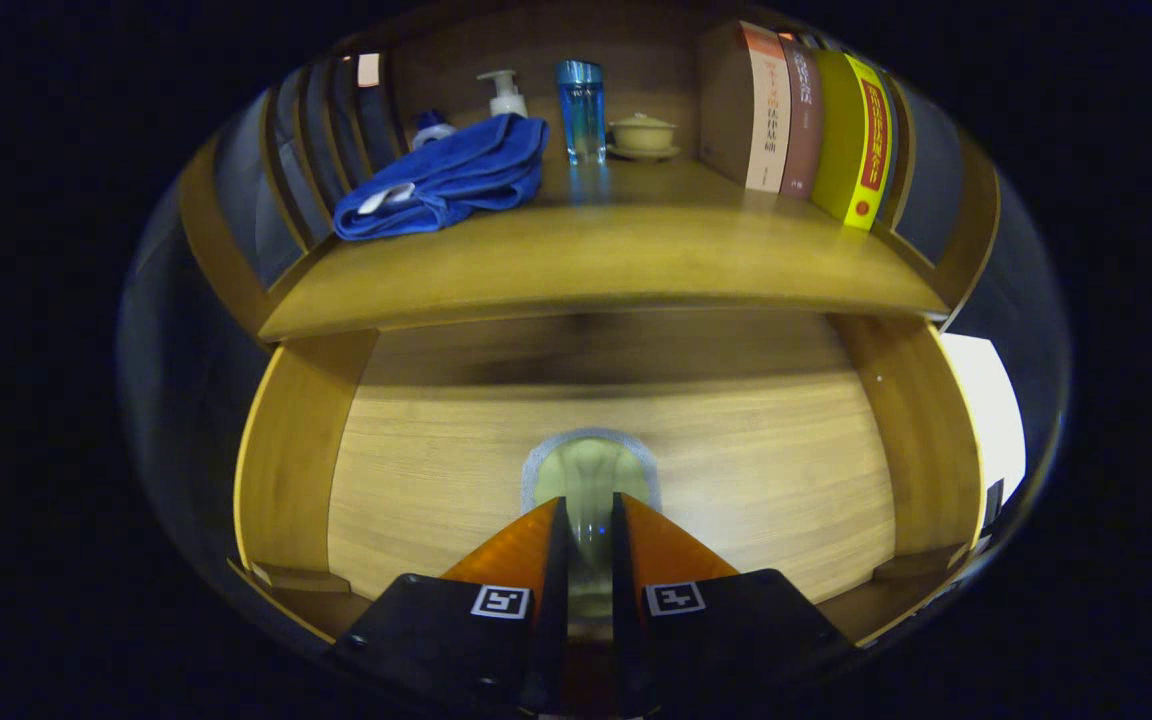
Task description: Pull open the drawer, take out the items inside it, and place them on the countertop above the cabinet.
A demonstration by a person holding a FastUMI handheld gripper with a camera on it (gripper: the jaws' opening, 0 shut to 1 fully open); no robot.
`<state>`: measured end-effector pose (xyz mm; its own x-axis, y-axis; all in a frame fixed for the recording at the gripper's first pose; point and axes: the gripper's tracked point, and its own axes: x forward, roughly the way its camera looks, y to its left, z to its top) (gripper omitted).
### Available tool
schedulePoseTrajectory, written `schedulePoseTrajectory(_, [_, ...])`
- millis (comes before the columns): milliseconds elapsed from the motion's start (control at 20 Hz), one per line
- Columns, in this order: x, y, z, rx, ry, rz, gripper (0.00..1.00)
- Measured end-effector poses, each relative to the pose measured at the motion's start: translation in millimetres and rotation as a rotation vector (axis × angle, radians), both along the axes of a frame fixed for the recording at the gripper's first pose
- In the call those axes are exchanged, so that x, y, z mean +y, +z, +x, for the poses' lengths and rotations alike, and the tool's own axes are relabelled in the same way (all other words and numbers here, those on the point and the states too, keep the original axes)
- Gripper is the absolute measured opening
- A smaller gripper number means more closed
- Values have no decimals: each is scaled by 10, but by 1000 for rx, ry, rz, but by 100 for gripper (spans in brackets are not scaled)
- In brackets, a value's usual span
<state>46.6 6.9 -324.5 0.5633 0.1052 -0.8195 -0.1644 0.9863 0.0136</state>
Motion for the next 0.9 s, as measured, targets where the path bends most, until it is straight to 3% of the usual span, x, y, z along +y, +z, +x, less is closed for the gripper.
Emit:
schedulePoseTrajectory(400, [99,1062,248,-120,72,20,29])
schedulePoseTrajectory(750, [128,1546,809,-195,49,22,28])
schedulePoseTrajectory(900, [185,1512,1108,-198,38,18,28])
